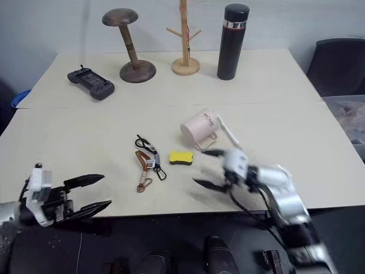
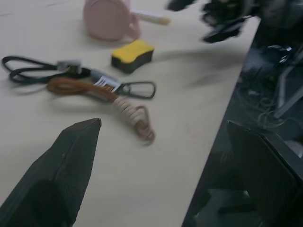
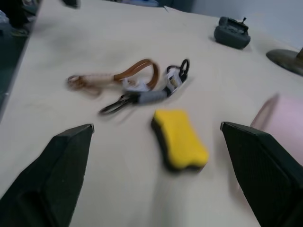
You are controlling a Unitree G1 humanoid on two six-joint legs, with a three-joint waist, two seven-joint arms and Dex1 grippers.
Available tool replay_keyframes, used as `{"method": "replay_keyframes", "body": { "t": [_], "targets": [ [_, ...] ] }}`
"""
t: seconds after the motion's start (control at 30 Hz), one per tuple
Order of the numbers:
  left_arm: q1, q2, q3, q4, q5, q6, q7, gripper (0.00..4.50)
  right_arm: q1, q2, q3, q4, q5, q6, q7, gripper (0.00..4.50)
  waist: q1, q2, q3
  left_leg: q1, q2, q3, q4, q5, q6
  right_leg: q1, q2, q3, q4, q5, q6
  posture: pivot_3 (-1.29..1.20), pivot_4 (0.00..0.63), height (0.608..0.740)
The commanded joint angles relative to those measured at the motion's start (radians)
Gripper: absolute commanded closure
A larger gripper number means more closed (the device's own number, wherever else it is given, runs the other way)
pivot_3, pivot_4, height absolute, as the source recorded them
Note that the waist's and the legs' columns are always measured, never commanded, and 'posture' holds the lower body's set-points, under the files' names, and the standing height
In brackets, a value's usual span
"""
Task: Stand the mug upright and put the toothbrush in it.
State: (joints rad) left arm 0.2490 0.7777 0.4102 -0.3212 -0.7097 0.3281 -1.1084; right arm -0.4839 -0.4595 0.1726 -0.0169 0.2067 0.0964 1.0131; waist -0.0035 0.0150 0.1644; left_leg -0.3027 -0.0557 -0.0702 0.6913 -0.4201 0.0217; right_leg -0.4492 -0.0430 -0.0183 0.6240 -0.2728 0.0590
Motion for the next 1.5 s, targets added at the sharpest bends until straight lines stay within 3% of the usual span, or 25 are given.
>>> {"method": "replay_keyframes", "body": {
  "t": [0.03, 0.13, 0.23, 0.4, 0.5, 0.6, 0.73, 0.9, 1.0, 1.17, 1.33, 1.5],
  "targets": [
    [-0.031, -0.001, -0.031, -0.026, -0.017, 0.016, -0.01, 0.0, -0.092, 0.04, 0.097, 0.092, -0.1, 0.13, -0.057, 0.02, 0.012, -0.001, 0.0, -0.002, 0.0, -0.004, 0.0, 0.0, 0.0, -0.001, 0.0, -0.001, 0.0, -0.001, -0.002, 0.0, 0.15, 0.74],
    [-0.063, -0.013, -0.054, -0.029, -0.008, 0.017, 0.001, 0.0, -0.146, 0.062, 0.162, 0.156, -0.141, 0.22, -0.052, 0.02, 0.021, -0.001, -0.001, -0.012, -0.001, -0.007, 0.001, 0.0, 0.0, -0.008, 0.0, -0.002, 0.002, -0.001, -0.002, 0.0, 0.15, 0.74],
    [-0.059, -0.03, -0.061, -0.048, -0.004, 0.015, 0.012, 0.0, -0.156, 0.077, 0.169, 0.159, -0.132, 0.291, -0.052, 0.61, 0.008, -0.001, -0.001, -0.022, -0.003, -0.006, 0.008, -0.001, 0.001, -0.016, -0.001, -0.003, 0.003, 0.0, 0.0, 0.0, 0.15, 0.74],
    [-0.032, -0.039, -0.058, -0.056, 0.012, -0.003, 0.007, 0.0, -0.137, 0.069, 0.147, 0.109, -0.089, 0.328, -0.022, 2.27, -0.001, -0.002, -0.001, -0.02, -0.003, -0.003, 0.009, -0.001, 0.001, -0.014, -0.002, -0.003, 0.0, 0.002, 0.003, 0.0, 0.15, 0.74],
    [-0.02, -0.047, -0.054, -0.054, 0.017, -0.019, 0.006, 0.0, -0.045, 0.028, 0.038, -0.026, 0.058, 0.28, 0.071, 3.06, 0.005, -0.001, -0.001, -0.018, -0.002, -0.003, 0.009, 0.001, -0.001, -0.014, -0.001, -0.003, 0.002, 0.002, 0.003, 0.0, 0.15, 0.74],
    [-0.005, -0.063, -0.041, -0.045, 0.02, -0.039, 0.012, 0.0, 0.065, -0.017, -0.14, -0.109, 0.186, 0.198, 0.104, 3.11, 0.009, -0.001, 0.0, -0.019, -0.002, -0.003, 0.009, 0.001, -0.001, -0.014, -0.001, -0.003, 0.002, 0.002, 0.003, 0.0, 0.15, 0.74],
    [0.018, -0.079, -0.013, -0.023, 0.021, -0.068, 0.011, 0.0, 0.216, -0.185, -0.425, -0.091, 0.293, 0.229, 0.115, 3.11, 0.022, -0.001, 0.0, -0.019, -0.002, -0.003, 0.009, 0.0, 0.001, -0.012, -0.002, -0.001, 0.0, 0.002, 0.004, 0.0, 0.15, 0.74],
    [-0.005, -0.077, -0.016, 0.005, 0.013, -0.077, -0.015, 0.0, 0.252, -0.345, -0.555, 0.309, 0.155, -0.054, 0.093, 3.11, 0.024, -0.001, 0.0, -0.016, -0.002, -0.001, 0.008, 0.0, 0.001, -0.01, -0.001, 0.0, 0.0, 0.002, 0.004, 0.0, 0.15, 0.74],
    [-0.054, -0.074, -0.041, 0.031, 0.025, -0.072, -0.015, 0.0, 0.178, -0.357, -0.555, 0.554, 0.136, -0.069, 0.055, 3.11, 0.018, -0.001, 0.0, -0.013, -0.002, 0.001, 0.008, 0.0, 0.001, -0.008, -0.001, 0.001, 0.002, 0.002, 0.004, 0.0, 0.15, 0.74],
    [-0.091, -0.035, -0.014, 0.072, 0.008, 0.008, 0.009, 0.0, 0.108, -0.375, -0.487, 0.756, 0.059, -0.251, 0.112, 1.56, -0.003, 0.0, 0.0, -0.014, -0.001, 0.003, 0.007, 0.001, 0.0, -0.012, 0.0, 0.002, 0.003, 0.002, 0.003, 0.0, 0.15, 0.74],
    [-0.025, -0.019, 0.089, 0.122, 0.027, -0.004, 0.012, 0.0, 0.177, -0.382, -0.526, 0.627, 0.125, -0.331, 0.203, 0.02, 0.001, 0.001, 0.0, -0.015, -0.001, 0.003, 0.007, 0.001, 0.0, -0.013, 0.0, 0.002, 0.003, 0.002, 0.003, 0.0, 0.15, 0.74],
    [0.043, 0.012, 0.199, 0.256, 0.125, -0.116, 0.017, 0.0, 0.367, -0.314, -0.559, 0.142, 0.348, -0.294, 0.287, 0.02, 0.006, 0.002, 0.001, -0.015, -0.001, 0.001, 0.007, 0.001, 0.0, -0.012, 0.0, 0.001, 0.002, 0.002, 0.003, 0.0, 0.15, 0.74]
  ]
}}
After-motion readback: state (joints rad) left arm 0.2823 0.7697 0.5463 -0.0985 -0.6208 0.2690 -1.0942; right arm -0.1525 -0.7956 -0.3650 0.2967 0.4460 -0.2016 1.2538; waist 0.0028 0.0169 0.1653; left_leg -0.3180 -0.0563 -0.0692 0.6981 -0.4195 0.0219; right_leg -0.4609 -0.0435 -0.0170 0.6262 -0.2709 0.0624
